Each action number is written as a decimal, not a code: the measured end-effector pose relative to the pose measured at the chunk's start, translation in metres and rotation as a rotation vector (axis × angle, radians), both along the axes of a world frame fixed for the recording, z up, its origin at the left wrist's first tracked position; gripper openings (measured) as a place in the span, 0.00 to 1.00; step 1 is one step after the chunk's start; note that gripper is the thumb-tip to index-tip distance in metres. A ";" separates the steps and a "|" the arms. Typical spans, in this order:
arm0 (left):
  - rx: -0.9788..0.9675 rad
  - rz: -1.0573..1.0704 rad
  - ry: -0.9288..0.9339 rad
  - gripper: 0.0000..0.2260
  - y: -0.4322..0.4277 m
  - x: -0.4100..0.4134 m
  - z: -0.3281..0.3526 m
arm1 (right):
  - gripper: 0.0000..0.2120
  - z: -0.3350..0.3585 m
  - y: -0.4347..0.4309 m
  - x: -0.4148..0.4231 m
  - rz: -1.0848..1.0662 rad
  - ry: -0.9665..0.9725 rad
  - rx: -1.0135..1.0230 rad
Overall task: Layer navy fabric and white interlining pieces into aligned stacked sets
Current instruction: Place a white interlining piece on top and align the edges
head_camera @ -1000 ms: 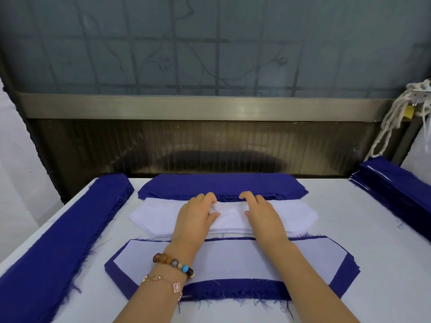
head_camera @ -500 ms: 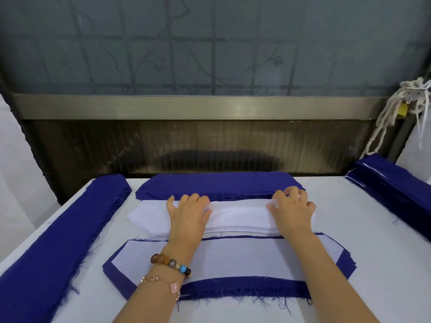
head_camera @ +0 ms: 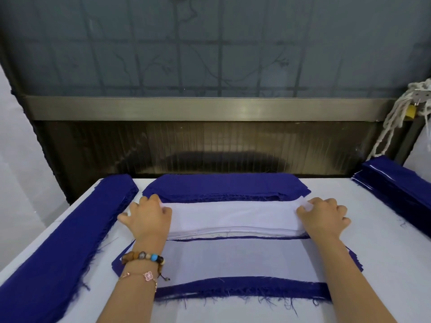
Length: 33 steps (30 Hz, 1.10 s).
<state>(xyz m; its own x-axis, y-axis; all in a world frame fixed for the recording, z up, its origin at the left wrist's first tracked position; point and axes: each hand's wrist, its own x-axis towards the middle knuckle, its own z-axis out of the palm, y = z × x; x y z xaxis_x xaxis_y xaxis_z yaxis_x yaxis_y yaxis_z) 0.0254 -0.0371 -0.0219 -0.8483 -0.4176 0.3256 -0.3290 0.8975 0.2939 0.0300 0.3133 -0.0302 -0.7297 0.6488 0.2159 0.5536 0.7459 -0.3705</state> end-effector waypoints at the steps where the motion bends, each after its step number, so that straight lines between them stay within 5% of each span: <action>1: 0.002 0.010 0.001 0.09 -0.001 0.000 0.000 | 0.16 0.000 -0.001 0.000 0.004 0.023 0.017; 13: 0.276 -0.179 0.212 0.10 -0.019 0.013 0.036 | 0.09 0.011 0.004 0.024 0.057 0.207 -0.112; 25: 0.618 -0.373 0.197 0.02 -0.052 0.082 0.026 | 0.03 0.013 0.015 0.100 0.157 0.192 -0.290; 33: 0.566 -0.409 0.143 0.04 -0.053 0.105 -0.003 | 0.05 -0.006 0.009 0.128 0.227 0.234 -0.248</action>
<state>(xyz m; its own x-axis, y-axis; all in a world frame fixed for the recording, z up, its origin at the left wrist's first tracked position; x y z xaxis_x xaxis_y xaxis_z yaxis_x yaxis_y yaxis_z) 0.1308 -0.0900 -0.0251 -0.9384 -0.2124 0.2725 0.0782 0.6376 0.7664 0.1575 0.3221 -0.0365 -0.8098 0.5306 0.2506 0.2649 0.7116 -0.6508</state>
